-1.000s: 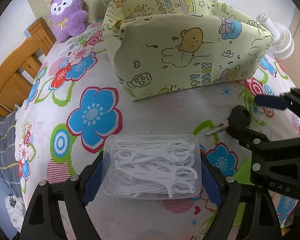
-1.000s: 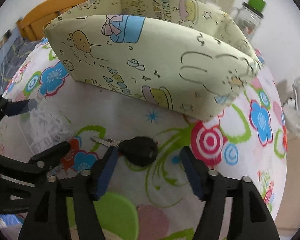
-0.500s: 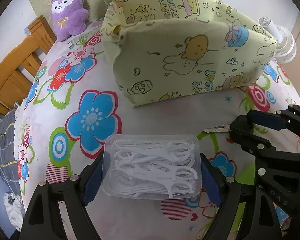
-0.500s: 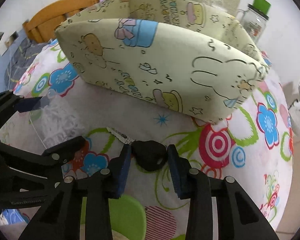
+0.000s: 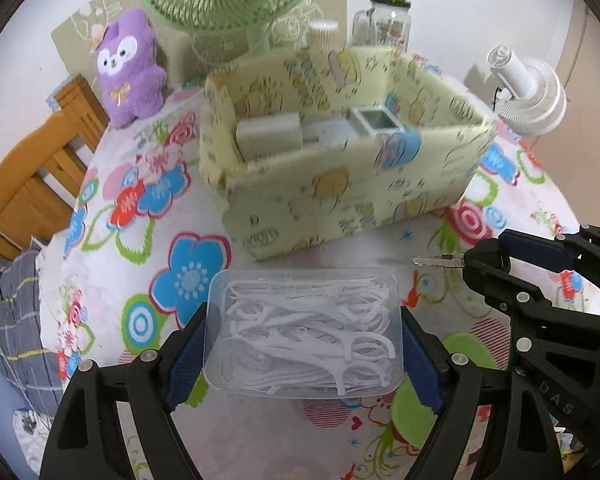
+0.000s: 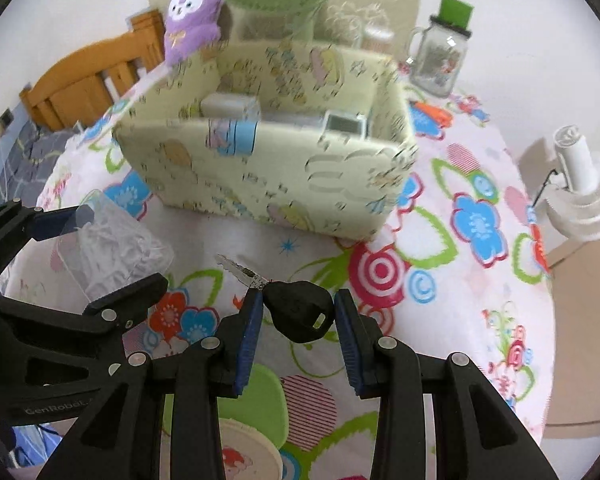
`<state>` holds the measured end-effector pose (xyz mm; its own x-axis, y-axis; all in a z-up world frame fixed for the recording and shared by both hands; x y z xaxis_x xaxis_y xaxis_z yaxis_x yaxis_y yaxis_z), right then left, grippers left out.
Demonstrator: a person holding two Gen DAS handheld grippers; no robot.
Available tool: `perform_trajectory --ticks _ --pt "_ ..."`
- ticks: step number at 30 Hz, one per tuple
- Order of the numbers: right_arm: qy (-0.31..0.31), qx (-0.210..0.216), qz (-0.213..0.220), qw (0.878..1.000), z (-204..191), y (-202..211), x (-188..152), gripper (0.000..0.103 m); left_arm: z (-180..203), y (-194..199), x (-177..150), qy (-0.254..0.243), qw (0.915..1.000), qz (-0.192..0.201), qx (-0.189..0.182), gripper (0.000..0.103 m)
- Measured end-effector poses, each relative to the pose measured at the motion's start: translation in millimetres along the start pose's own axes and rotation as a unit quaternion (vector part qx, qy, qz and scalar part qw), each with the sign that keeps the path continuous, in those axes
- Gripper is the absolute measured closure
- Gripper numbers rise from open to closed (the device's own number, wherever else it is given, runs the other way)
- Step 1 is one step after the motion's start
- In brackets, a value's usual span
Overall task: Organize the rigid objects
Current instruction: 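Carry the clear floss-pick box with the left tool over the fabric box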
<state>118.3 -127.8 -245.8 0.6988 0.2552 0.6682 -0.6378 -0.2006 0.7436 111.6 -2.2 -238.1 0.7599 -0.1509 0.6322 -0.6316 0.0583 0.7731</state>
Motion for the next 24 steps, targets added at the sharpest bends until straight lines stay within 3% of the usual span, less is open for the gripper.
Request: perform_trajectory --ticks 11,24 --pt "-0.014 -0.024 0.044 0.999 7 36 35 0.063 4 32 37 -0.012 0.999 0.044 -0.006 0.016" --pt "-0.013 -0.022 0.067 0.997 18 45 69 0.063 4 45 72 -0.009 0.9974 0.071 0.002 0.016"
Point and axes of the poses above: each gripper's, at about its wrist camera, not at the fingertips, and y roughly against the way its jaws point, z to its right, x to its top, the point moved 2 cm from there along -y, roughly the way its jaws point, and after that the axes turned 13 degrees about z, right-handed, at the moved point
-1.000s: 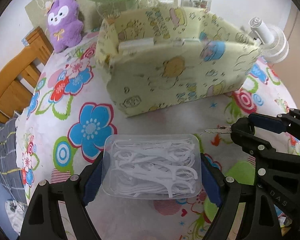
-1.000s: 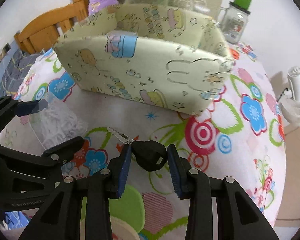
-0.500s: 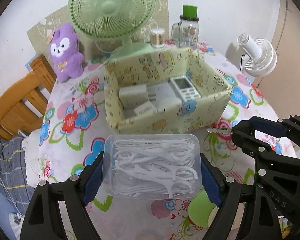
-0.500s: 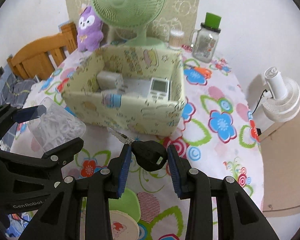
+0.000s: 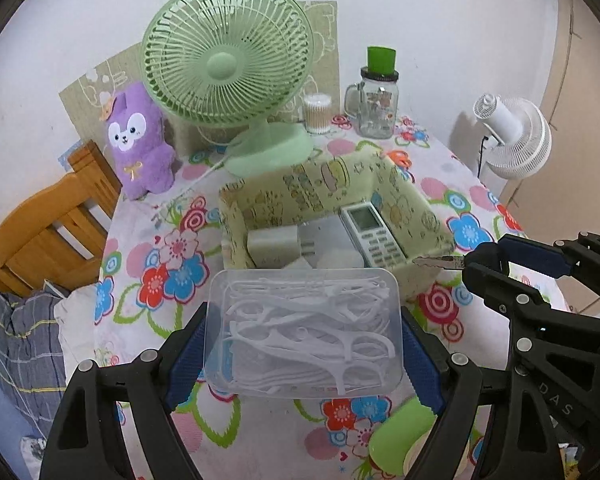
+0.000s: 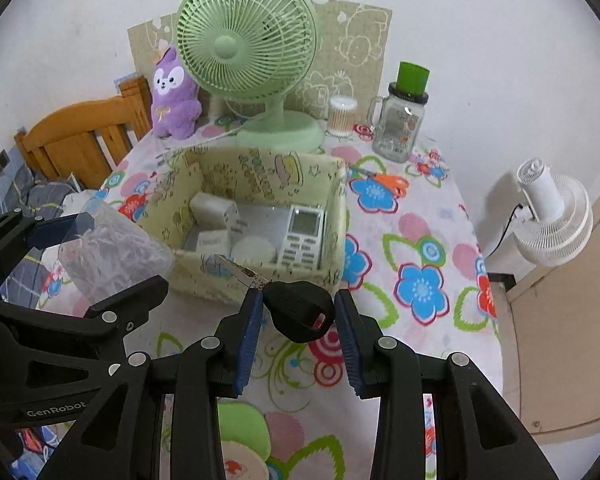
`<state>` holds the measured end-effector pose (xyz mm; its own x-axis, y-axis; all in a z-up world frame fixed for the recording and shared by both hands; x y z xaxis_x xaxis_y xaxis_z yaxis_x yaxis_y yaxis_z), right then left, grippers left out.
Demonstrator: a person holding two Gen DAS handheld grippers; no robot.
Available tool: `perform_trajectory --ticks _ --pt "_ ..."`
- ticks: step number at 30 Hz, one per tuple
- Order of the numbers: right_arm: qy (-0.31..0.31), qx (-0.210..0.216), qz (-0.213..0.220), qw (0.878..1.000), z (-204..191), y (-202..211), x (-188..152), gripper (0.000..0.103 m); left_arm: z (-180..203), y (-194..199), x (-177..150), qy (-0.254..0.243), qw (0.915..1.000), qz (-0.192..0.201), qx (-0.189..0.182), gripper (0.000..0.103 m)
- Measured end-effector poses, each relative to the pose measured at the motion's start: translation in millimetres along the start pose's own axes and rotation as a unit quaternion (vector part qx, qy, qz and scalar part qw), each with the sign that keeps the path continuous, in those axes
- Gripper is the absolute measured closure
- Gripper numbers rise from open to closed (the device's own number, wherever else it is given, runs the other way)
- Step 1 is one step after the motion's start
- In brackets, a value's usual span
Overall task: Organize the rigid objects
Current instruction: 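Carry the clear floss-pick box with the left tool over the fabric box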
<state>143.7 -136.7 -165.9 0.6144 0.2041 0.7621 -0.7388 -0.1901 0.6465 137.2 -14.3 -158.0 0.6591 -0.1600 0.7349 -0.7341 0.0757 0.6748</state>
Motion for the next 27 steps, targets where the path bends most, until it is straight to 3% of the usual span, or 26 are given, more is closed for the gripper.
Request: perform_trajectory --ticks 18,27 --pt "-0.001 0.006 -0.009 1.0 25 -51 27 0.063 -21 -46 30 0.031 0.9992 -0.008 0.022 0.016" --pt "-0.005 0.005 -0.019 1.0 32 -78 37 0.063 -19 -75 39 0.015 0.9995 -0.011 0.025 0.016"
Point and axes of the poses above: each gripper's, at about its wrist camera, not at the fingertips, and y roughly against the way its jaws point, z to its right, x to its top, the point moved 2 cm from there along -y, roughly the way its jaws point, and after that the axes turned 13 degrees about z, right-handed, at the moved point
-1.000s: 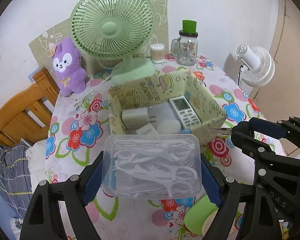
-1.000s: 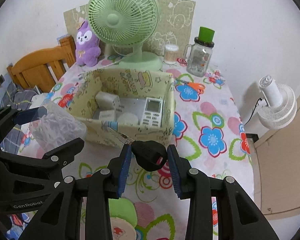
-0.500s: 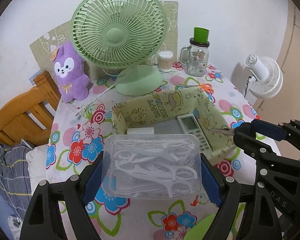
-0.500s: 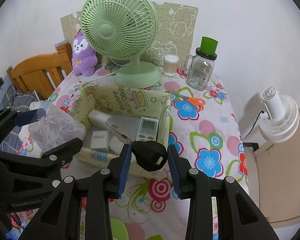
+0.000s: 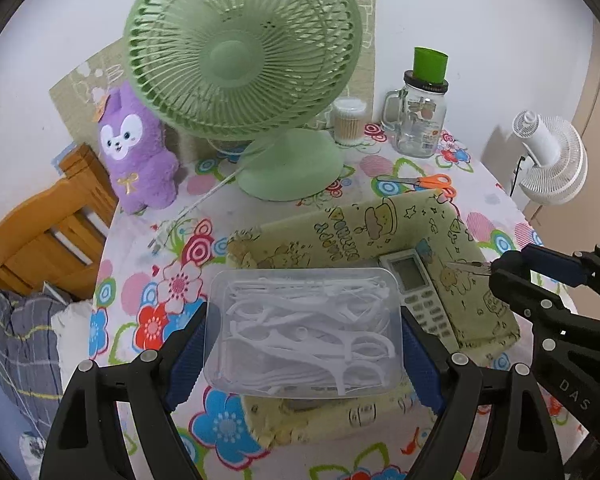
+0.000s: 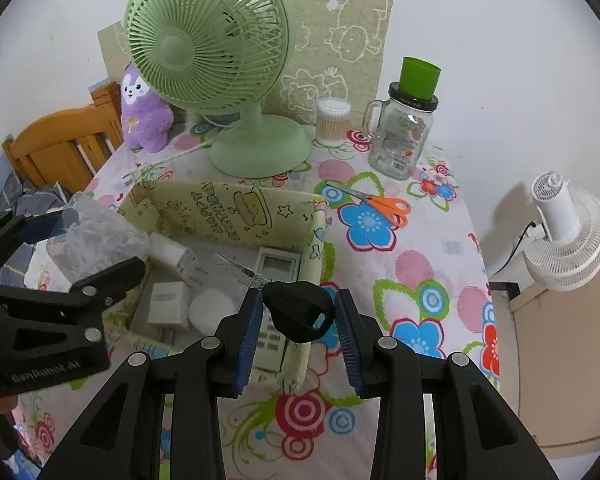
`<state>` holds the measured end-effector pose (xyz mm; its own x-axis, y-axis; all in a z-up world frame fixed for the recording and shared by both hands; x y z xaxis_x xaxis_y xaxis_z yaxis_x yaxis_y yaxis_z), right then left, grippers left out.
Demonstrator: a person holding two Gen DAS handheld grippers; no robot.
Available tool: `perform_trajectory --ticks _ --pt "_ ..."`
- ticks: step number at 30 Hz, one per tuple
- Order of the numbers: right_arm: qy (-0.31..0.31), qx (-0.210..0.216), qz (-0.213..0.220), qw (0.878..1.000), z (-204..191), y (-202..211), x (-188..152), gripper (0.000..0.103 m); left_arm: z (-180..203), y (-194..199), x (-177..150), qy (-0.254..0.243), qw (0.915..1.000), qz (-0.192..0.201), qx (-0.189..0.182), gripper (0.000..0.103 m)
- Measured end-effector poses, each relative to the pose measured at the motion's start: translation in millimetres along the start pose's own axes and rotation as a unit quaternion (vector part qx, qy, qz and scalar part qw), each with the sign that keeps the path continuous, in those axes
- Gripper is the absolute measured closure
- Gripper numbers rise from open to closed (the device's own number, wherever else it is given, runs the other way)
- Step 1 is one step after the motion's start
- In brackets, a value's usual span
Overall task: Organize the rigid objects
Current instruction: 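Carry the clear floss-pick box with the left tool over the fabric box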
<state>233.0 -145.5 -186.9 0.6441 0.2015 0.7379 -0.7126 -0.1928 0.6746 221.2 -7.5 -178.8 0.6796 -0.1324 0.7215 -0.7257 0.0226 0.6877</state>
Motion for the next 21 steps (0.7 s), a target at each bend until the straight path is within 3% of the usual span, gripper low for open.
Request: perform_trajectory --ticks 13,21 --pt "-0.018 -0.013 -0.003 1.0 9 -33 15 0.063 8 -44 9 -0.005 0.9999 -0.015 -0.004 0.016" --pt "-0.026 0.004 -0.01 1.0 2 -49 18 0.063 -3 -43 5 0.004 0.9997 -0.023 -0.002 0.016"
Point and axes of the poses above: each gripper's, at about its wrist camera, not at the fingertips, and y roughly against the way its jaws point, z to its right, x to its top, the point moved 2 cm from there along -y, roughly the way its jaws point, and after that the axes turned 13 degrees about z, right-handed, at the moved point
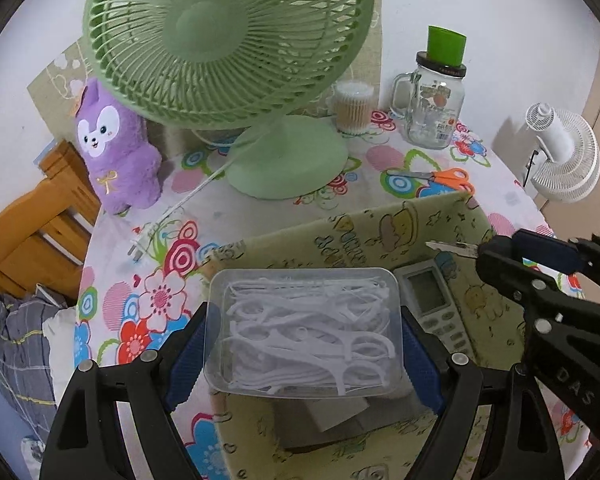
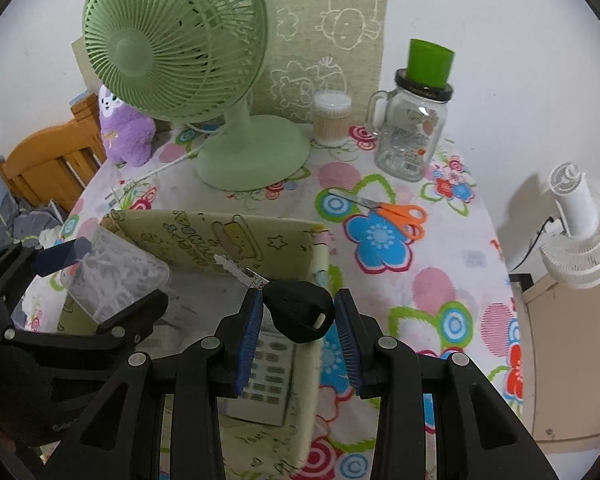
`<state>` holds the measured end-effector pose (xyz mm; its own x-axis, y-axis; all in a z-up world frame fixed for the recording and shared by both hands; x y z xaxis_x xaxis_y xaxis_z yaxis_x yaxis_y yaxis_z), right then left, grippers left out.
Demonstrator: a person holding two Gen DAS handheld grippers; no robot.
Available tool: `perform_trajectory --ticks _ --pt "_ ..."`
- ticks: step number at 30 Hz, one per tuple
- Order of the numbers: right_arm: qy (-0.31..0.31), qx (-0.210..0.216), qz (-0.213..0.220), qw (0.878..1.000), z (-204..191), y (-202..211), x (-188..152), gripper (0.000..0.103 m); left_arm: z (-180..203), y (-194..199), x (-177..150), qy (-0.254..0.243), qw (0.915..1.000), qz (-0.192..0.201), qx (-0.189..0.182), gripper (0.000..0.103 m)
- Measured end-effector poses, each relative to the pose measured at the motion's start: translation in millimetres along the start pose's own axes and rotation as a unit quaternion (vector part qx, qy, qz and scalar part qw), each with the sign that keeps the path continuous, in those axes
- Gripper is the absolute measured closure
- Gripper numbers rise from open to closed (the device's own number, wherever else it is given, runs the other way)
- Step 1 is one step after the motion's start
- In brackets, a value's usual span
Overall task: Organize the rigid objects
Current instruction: 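Carry the clear floss-pick box with the left tool over the fabric box, then lower the floss-pick box into the fabric box and open the left tool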
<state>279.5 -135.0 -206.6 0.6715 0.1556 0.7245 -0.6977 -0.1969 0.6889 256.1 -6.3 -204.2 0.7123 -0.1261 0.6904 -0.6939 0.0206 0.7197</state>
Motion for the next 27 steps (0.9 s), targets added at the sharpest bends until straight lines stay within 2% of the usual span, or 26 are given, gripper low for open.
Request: perform_trajectory --ticks 5,9,10,11,13,27 --pt "0.011 0.003 0.007 1.0 -6 -7 7 0.063 6 9 -5 -0.027 0.9996 0.004 -0.001 0.016" --pt "0.01 0.041 0.007 0.999 -12 -11 12 0.062 7 6 -7 -0.022 0.9997 -0.001 -0.007 0.016" --pt "0.012 0.04 0.006 0.999 -14 -12 13 0.058 6 5 -7 -0.019 0.9998 -0.003 -0.008 0.016" --pt "0.017 0.037 0.004 0.999 -16 -12 12 0.045 5 3 -7 -0.016 0.9998 -0.004 -0.01 0.016" --pt "0.014 0.034 0.008 0.999 -15 -10 11 0.038 4 0 -6 -0.009 0.9999 -0.007 -0.013 0.016" --pt "-0.031 -0.016 -0.013 0.999 23 -2 -2 0.033 31 -27 -1 -0.009 0.9986 -0.024 -0.047 0.015"
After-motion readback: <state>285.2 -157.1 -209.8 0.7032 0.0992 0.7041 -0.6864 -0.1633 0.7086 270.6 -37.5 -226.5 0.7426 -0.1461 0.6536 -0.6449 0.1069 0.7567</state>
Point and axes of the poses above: each gripper's, at about its wrist camera, not at the fingertips, and y roughly against the way its jaws point, z to its right, x to its top, the point moved 2 cm from there along -y, roughly the way its jaws point, and after that the axes turned 13 degrees about z, right-handed, at the moved point
